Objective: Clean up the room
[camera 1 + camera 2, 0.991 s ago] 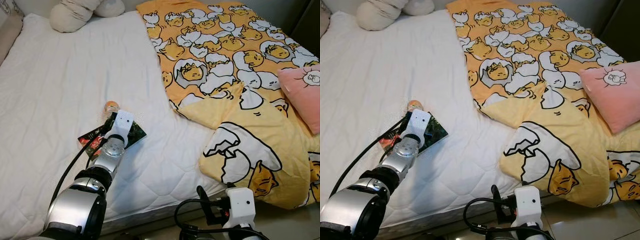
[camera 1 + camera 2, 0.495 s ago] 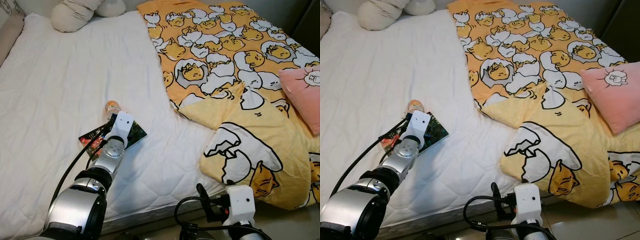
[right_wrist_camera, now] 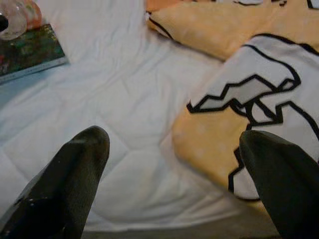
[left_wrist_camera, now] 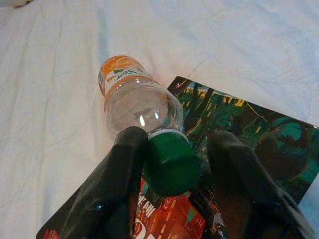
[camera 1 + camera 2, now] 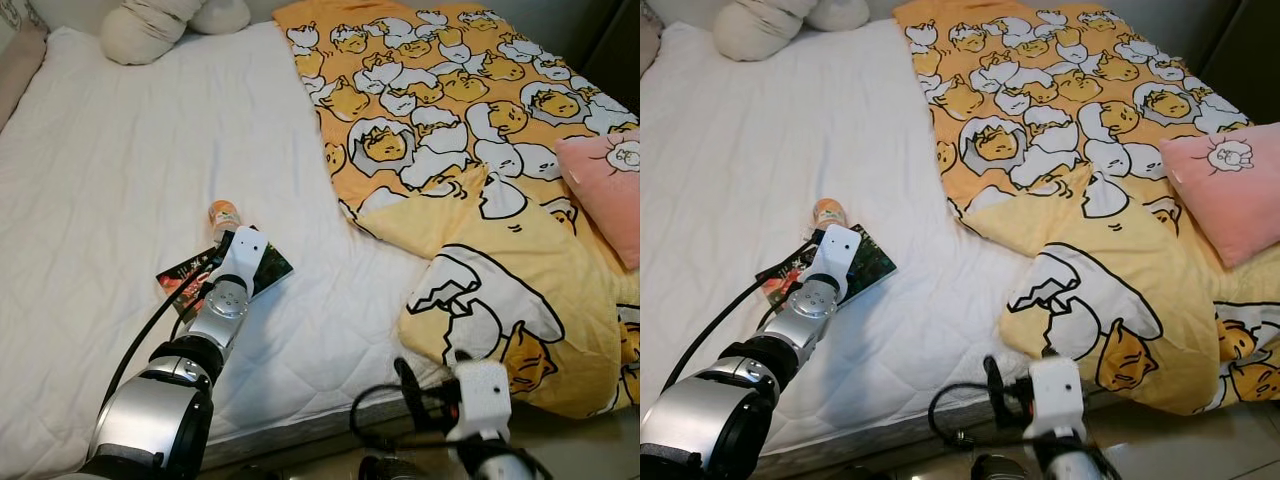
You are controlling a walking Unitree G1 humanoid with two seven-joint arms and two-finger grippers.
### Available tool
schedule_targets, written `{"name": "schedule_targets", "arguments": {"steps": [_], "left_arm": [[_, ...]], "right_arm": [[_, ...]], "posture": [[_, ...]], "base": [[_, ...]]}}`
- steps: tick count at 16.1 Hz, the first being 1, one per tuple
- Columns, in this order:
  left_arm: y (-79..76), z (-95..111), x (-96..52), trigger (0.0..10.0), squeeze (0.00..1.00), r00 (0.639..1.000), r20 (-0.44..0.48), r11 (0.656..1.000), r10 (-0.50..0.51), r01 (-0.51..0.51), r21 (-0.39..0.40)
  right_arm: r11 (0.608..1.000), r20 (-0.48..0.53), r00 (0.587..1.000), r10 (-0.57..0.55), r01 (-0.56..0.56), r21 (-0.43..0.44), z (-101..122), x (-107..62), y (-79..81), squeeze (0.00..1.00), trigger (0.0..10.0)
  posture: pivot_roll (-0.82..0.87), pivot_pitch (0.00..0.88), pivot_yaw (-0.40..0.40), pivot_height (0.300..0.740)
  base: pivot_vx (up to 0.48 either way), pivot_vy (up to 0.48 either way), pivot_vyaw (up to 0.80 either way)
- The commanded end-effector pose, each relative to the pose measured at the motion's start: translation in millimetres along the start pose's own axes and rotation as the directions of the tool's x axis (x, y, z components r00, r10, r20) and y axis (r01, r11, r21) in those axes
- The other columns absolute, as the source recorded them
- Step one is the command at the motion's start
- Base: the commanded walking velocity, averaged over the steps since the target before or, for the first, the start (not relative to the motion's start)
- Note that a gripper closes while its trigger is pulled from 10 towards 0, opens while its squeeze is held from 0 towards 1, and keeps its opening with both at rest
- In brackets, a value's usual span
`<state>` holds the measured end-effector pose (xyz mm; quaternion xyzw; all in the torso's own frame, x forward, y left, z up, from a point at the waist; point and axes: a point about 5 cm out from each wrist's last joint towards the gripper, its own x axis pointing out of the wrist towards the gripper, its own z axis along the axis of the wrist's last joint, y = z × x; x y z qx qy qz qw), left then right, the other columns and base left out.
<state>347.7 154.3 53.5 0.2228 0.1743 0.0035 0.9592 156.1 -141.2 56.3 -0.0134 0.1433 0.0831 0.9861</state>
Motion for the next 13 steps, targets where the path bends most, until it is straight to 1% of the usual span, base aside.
{"name": "schedule_targets", "arguments": {"steps": [1,2,3,4,5,7,8,9,10,11,12,13], "left_arm": [[4.8,11,2.8,0.0,0.0,0.999,0.039,1.0,0.005,-0.005,-0.011],[6.8,18,3.9,0.0,0.0,0.997,0.076,0.999,0.002,0.0,-0.034],[9.6,35,5.3,0.0,0.0,0.987,0.159,0.997,-0.01,0.023,-0.078],[15.5,54,5.0,0.0,0.0,0.965,0.26,0.992,-0.019,0.051,-0.114],[19.9,58,4.6,0.0,0.0,0.959,0.283,0.989,-0.017,0.058,-0.139],[20.1,56,3.7,0.0,0.0,0.961,0.273,0.986,-0.044,0.086,-0.143],[13.1,41,6.8,10.0,0.0,0.984,0.143,0.982,-0.104,0.125,-0.143],[13.0,37,7.7,10.0,0.0,0.989,0.101,0.981,-0.11,0.124,-0.147],[15.0,34,10.7,10.0,1.0,0.99,0.021,0.975,-0.143,0.144,-0.17],[19.0,35,12.5,10.0,1.0,0.989,-0.022,0.974,-0.148,0.142,-0.174],[20.6,35,13.0,10.0,1.0,0.988,-0.036,0.975,-0.147,0.139,-0.172],[22.7,38,13.8,10.0,1.0,0.988,-0.047,0.972,-0.147,0.136,-0.189]], "right_arm": [[1.0,-0.015,1.0,-0.017,0.017,-0.006,-4,2.8,-4.6,0.0,10.0],[1.0,-0.006,1.0,-0.018,0.018,-0.009,-2,6.6,-5.7,0.0,10.0],[1.0,0.014,1.0,-0.019,0.019,-0.013,1,14.8,-7.6,0.0,10.0],[1.0,0.045,0.999,-0.02,0.02,-0.016,7,26.4,-9.6,0.0,10.0],[1.0,0.059,0.998,-0.018,0.019,-0.017,10,33.3,-10.3,0.0,10.0],[1.0,0.066,0.998,-0.012,0.013,-0.018,11,39.6,-9.9,0.0,10.0],[1.0,0.071,0.997,0.001,0.0,-0.019,11,42.3,-8.1,0.0,10.0],[1.0,0.071,0.997,0.005,-0.004,-0.018,11,42.1,-7.4,0.0,10.0],[1.0,0.059,0.998,0.025,-0.024,-0.017,8,38.8,-4.1,0.0,10.0],[0.999,0.049,0.998,0.036,-0.035,-0.016,5,34.8,-1.6,0.0,10.0],[0.999,0.046,0.998,0.039,-0.038,-0.014,4,32.3,-0.8,0.0,10.0],[0.999,0.042,0.998,0.039,-0.039,-0.012,3,29.0,0.1,0.0,10.0]], "posture": [[-0.14,0.007,0.03,0.74],[-0.14,0.0,0.033,0.74],[-0.12,0.0,0.037,0.74],[-0.1,0.0,0.039,0.74],[-0.08,0.0,0.039,0.74],[-0.06,0.0,0.033,0.74],[-0.05,0.0,0.026,0.74],[-0.05,0.0,0.019,0.74],[-0.06,0.0,0.014,0.74],[-0.07,0.0,0.013,0.74],[-0.07,0.0,0.013,0.74],[-0.08,0.0,0.011,0.74]], "base": [[0.0,0.0,0.0],[0.0,0.0,0.0],[0.0,0.0,0.0],[0.0,0.0,0.0],[0.0,0.0,0.0],[0.0,0.0,0.0],[0.0,0.0,0.0],[0.0,0.0,0.0],[0.0,0.0,0.0],[0.0,0.0,0.0],[0.0,0.0,0.0],[0.0,0.0,0.0]]}}
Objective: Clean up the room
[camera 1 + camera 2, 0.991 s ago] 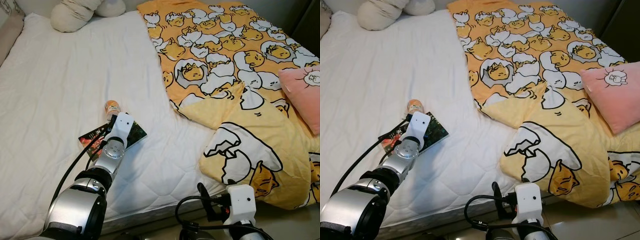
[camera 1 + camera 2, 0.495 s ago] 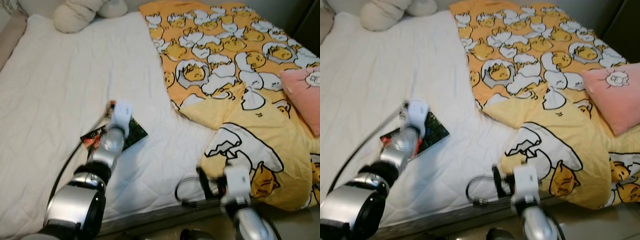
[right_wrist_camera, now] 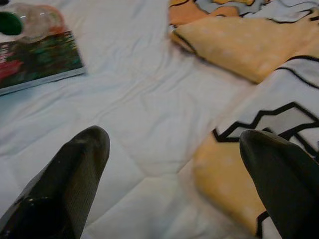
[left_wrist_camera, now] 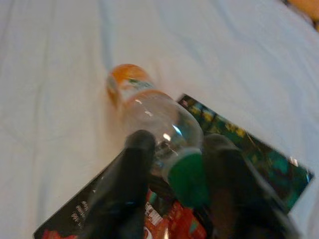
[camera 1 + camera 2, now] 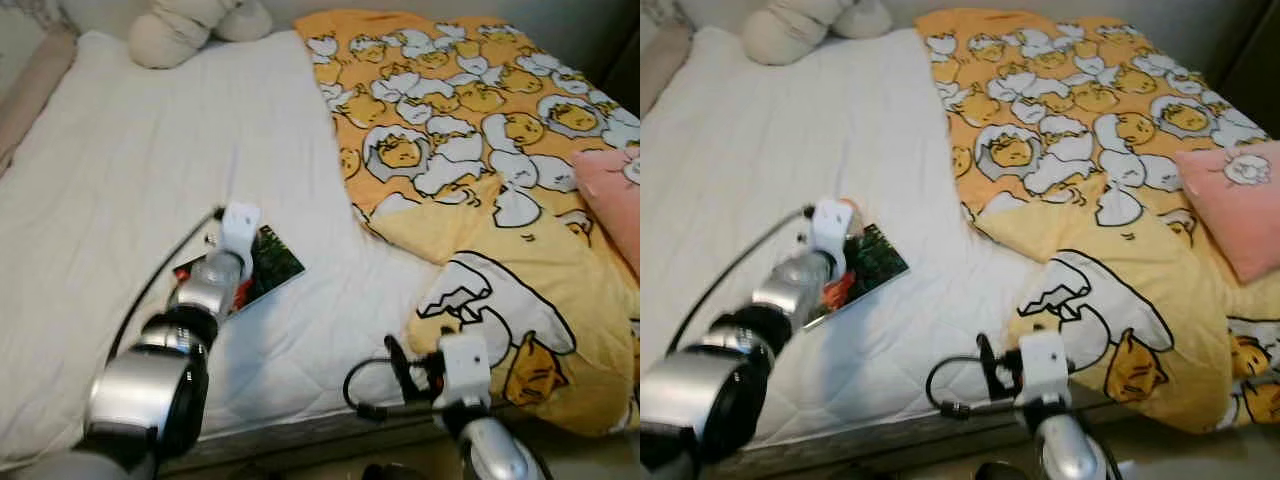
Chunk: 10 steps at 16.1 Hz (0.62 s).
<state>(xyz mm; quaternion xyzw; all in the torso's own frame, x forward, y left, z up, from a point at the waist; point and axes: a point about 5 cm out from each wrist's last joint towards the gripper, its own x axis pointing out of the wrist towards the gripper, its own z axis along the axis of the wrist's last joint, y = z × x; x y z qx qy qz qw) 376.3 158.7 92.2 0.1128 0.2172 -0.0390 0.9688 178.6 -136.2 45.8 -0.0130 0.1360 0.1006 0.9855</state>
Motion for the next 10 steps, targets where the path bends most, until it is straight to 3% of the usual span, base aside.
{"name": "schedule_targets", "arguments": {"steps": [1,4,7,10], "left_arm": [[4.3,8,0.6,10.0,1.0,1.0,-0.009,0.999,-0.001,0.0,-0.04],[12.0,42,1.2,10.0,1.0,1.0,0.027,0.994,0.0,0.003,-0.108],[9.0,26,1.1,10.0,1.0,0.996,-0.08,0.984,-0.038,0.023,-0.176],[18.4,14,-0.3,10.0,1.0,0.99,-0.141,0.988,0.016,-0.037,-0.149]], "right_arm": [[1.0,0.014,1.0,0.002,-0.002,0.001,4,-3.5,1.1,0.0,10.0],[0.999,-0.019,1.0,-0.019,0.02,0.025,-1,-23.4,7.8,0.0,10.0],[0.999,-0.048,0.999,-0.02,0.023,0.048,-7,-34.1,15.9,0.0,10.0],[0.997,-0.072,0.997,-0.028,0.033,0.074,-7,-46.9,25.2,0.0,10.0]], "posture": [[-0.1,0.0,0.013,0.74],[-0.15,0.011,0.034,0.74],[-0.16,0.034,0.053,0.74],[-0.19,0.09,0.067,0.74]], "base": [[0.0,0.0,0.0],[0.0,0.0,0.0],[0.0,0.0,0.0],[0.0,0.0,0.0]]}}
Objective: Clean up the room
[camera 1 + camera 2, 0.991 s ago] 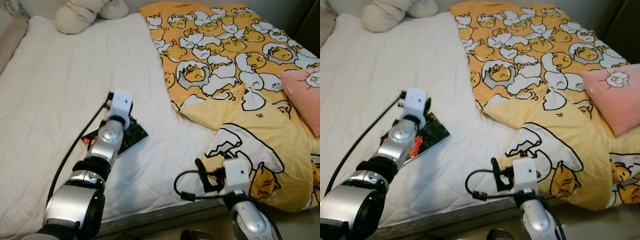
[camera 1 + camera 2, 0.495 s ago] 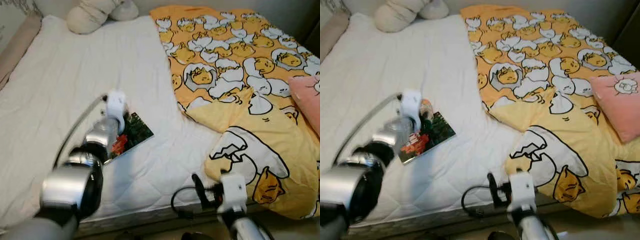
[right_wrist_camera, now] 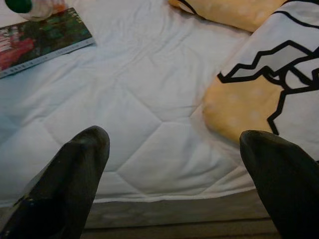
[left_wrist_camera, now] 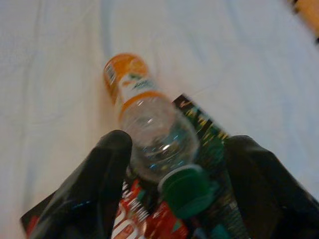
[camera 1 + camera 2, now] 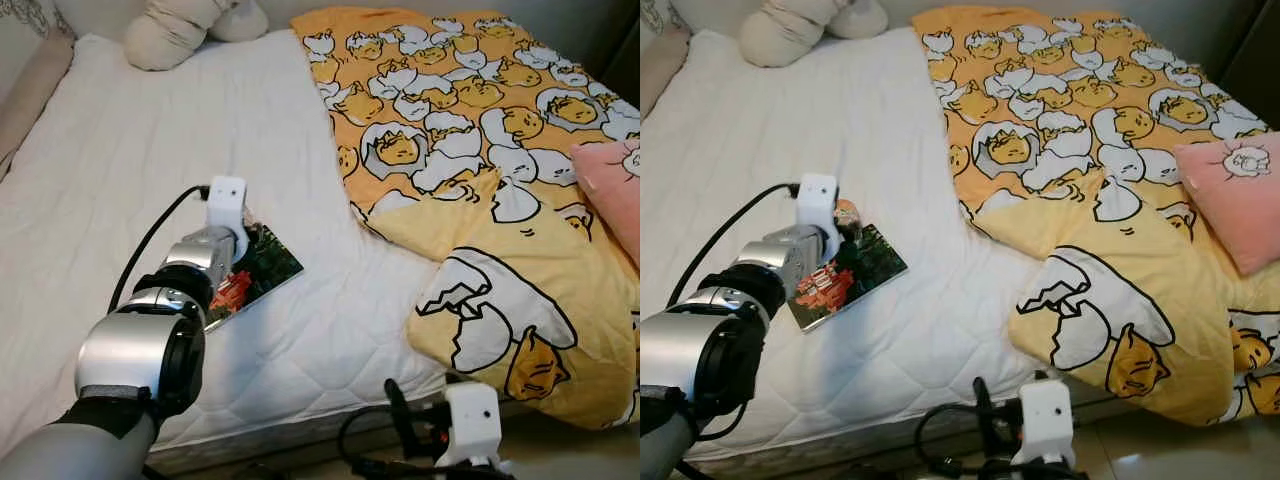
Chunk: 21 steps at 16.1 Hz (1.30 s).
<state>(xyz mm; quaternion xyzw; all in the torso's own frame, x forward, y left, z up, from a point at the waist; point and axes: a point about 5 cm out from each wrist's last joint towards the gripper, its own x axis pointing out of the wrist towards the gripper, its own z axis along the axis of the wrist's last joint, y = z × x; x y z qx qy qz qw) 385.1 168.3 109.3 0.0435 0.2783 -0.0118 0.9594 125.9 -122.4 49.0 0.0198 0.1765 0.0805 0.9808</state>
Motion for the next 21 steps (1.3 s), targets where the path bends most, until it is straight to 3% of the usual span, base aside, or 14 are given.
{"name": "schedule_targets", "arguments": {"steps": [1,4,8,9,13,14,16,19,21], "left_arm": [[5.5,2,-0.7,10.0,1.0,1.0,-0.009,1.0,0.027,-0.027,0.003],[3.5,14,-1.8,10.0,1.0,0.999,0.018,0.999,0.033,-0.032,-0.005],[0.6,9,-1.0,10.0,1.0,0.999,0.01,0.998,0.049,-0.05,0.033],[1.0,8,-0.8,10.0,0.0,0.998,0.008,0.997,0.056,-0.057,0.051],[7.4,0,-0.6,10.0,0.0,0.993,-0.013,0.992,0.121,-0.121,0.024],[13.6,1,-1.2,10.0,0.0,0.986,0.002,0.985,0.164,-0.164,0.06],[24.9,6,-3.1,10.0,0.0,0.973,0.061,0.93,0.224,-0.232,0.286],[34.2,1,-4.0,10.0,0.0,0.966,0.054,0.907,0.253,-0.256,0.334],[36.2,-1,-4.1,10.0,0.0,0.964,0.055,0.873,0.26,-0.259,0.413]], "right_arm": [[1.0,-0.004,1.0,-0.009,0.009,0.006,3,-5.8,3.6,0.0,10.0],[0.999,-0.034,0.999,-0.032,0.033,0.018,0,-19.8,6.6,0.0,10.0],[0.998,-0.056,0.997,-0.061,0.062,0.023,0,-33.0,7.4,0.0,10.0],[0.998,-0.061,0.996,-0.062,0.063,0.02,0,-35.0,7.5,0.0,10.0],[0.997,-0.084,0.994,-0.069,0.07,0.011,0,-43.2,7.3,0.0,10.0],[0.997,-0.09,0.993,-0.071,0.072,0.009,0,-44.7,7.0,0.0,10.0],[0.997,-0.098,0.992,-0.073,0.074,0.004,-1,-46.4,6.1,0.0,10.0],[0.998,-0.102,0.992,-0.068,0.068,-0.004,-1,-46.1,5.6,0.0,10.0],[0.998,-0.102,0.993,-0.065,0.064,-0.013,0,-45.7,3.8,0.0,10.0]], "posture": [[-0.2,0.111,0.071,0.74],[-0.23,0.149,0.081,0.74],[-0.27,0.183,0.086,0.74],[-0.27,0.184,0.085,0.74],[-0.29,0.205,0.078,0.74],[-0.29,0.207,0.075,0.74],[-0.29,0.208,0.073,0.74],[-0.29,0.208,0.069,0.74],[-0.29,0.207,0.062,0.74]], "base": [[0.0,0.0,0.0],[0.0,0.0,0.0],[0.0,0.0,0.0],[0.0,0.0,0.0],[0.0,0.0,0.0],[0.0,0.0,0.0],[0.0,0.0,0.0],[0.0,0.0,0.0],[0.0,0.0,0.0]]}}
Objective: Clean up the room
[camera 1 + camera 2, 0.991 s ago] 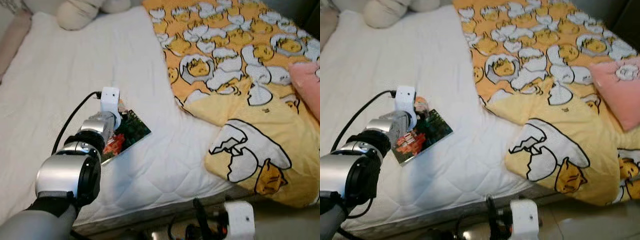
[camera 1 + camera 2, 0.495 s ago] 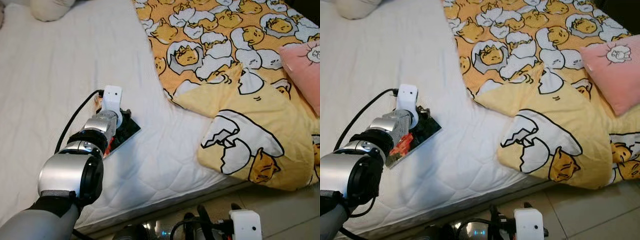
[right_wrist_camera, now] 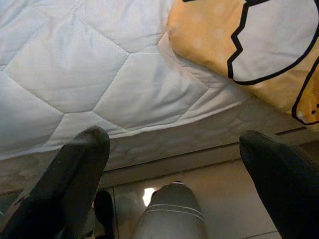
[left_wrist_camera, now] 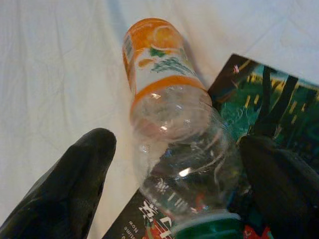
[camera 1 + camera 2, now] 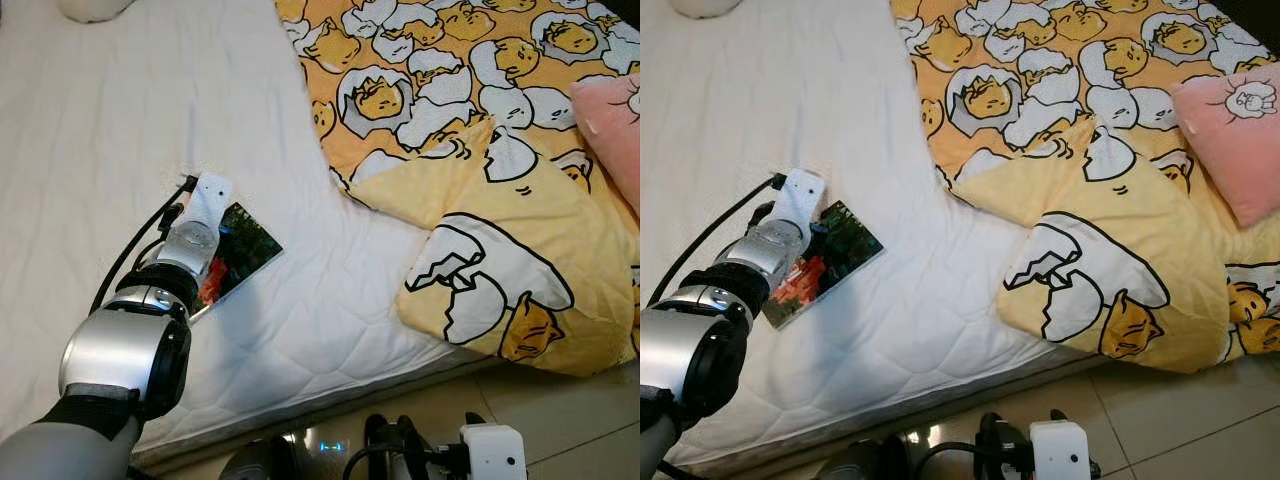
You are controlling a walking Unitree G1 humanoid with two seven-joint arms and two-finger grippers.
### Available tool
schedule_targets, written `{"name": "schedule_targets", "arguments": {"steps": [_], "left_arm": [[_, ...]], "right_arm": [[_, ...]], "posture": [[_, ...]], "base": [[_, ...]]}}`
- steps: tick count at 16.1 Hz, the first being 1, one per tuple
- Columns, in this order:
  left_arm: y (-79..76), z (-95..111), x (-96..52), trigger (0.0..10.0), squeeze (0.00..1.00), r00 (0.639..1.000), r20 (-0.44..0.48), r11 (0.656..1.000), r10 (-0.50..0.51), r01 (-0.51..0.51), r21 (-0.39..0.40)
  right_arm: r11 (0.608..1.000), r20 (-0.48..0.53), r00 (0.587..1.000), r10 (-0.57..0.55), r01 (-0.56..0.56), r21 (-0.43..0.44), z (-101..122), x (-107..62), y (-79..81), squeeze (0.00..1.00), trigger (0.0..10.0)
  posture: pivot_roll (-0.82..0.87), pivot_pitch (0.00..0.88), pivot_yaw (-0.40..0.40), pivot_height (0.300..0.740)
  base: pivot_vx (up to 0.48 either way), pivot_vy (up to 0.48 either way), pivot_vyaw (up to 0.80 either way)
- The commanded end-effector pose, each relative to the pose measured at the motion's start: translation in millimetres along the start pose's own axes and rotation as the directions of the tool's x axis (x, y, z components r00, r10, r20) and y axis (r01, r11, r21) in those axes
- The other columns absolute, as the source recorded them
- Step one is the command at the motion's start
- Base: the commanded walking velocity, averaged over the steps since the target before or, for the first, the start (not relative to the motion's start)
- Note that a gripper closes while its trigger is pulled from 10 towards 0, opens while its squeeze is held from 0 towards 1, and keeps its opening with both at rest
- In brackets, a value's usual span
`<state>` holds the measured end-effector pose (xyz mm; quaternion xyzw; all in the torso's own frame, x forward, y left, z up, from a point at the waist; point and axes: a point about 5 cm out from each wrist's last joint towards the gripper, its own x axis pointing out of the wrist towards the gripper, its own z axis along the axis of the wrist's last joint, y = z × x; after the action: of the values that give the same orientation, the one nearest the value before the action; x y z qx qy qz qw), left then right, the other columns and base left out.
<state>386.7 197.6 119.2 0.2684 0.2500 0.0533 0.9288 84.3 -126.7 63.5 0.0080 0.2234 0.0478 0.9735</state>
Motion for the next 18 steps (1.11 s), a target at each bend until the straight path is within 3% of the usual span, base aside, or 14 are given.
{"name": "schedule_targets", "arguments": {"steps": [1,4,5,6,7,14,18], "left_arm": [[2.2,-11,0.7,10.0,0.0,1.0,-0.027,0.998,0.005,-0.003,0.058],[-4.1,-13,0.5,10.0,0.0,0.999,-0.026,0.992,-0.036,0.039,0.116],[-6.2,-13,0.3,3.0,0.0,0.999,-0.025,0.991,-0.048,0.05,0.122],[-6.9,-13,0.2,1.1,0.0,0.998,-0.024,0.991,-0.052,0.054,0.126],[-9.8,-14,0.0,0.0,0.0,0.998,-0.03,0.99,-0.064,0.067,0.126],[-16.0,-28,-0.5,0.0,0.0,0.99,-0.077,0.984,-0.121,0.13,0.122],[-21.5,-42,-1.2,0.0,0.0,0.98,-0.092,0.982,-0.177,0.182,0.051]], "right_arm": [[1.0,-0.009,1.0,0.004,-0.004,-0.009,1,-2.2,0.1,0.0,10.0],[1.0,-0.013,1.0,-0.001,0.001,-0.02,1,-4.7,-3.7,0.0,10.0],[1.0,-0.013,1.0,-0.002,0.002,-0.021,1,-4.1,-4.5,0.0,10.0],[1.0,-0.013,1.0,-0.002,0.001,-0.022,2,-3.6,-4.7,0.0,10.0],[1.0,-0.012,1.0,-0.001,0.001,-0.025,2,-2.7,-4.9,0.0,10.0],[0.999,-0.005,1.0,0.002,-0.002,-0.04,4,2.4,-8.6,0.0,10.0],[0.999,0.004,1.0,0.01,-0.01,-0.046,5,9.1,-9.1,0.0,10.0]], "posture": [[-0.29,0.207,0.062,0.74],[-0.3,0.206,0.054,0.74],[-0.3,0.205,0.053,0.74],[-0.3,0.203,0.052,0.74],[-0.3,0.201,0.052,0.74],[-0.31,0.188,0.047,0.74],[-0.28,0.172,0.048,0.74]], "base": [[0.0,0.0,0.0],[0.0,0.0,0.0],[0.0,0.0,0.0],[0.0,0.0,0.0],[0.0,0.0,0.0],[0.0,0.0,0.0],[0.0,0.0,0.0]]}}
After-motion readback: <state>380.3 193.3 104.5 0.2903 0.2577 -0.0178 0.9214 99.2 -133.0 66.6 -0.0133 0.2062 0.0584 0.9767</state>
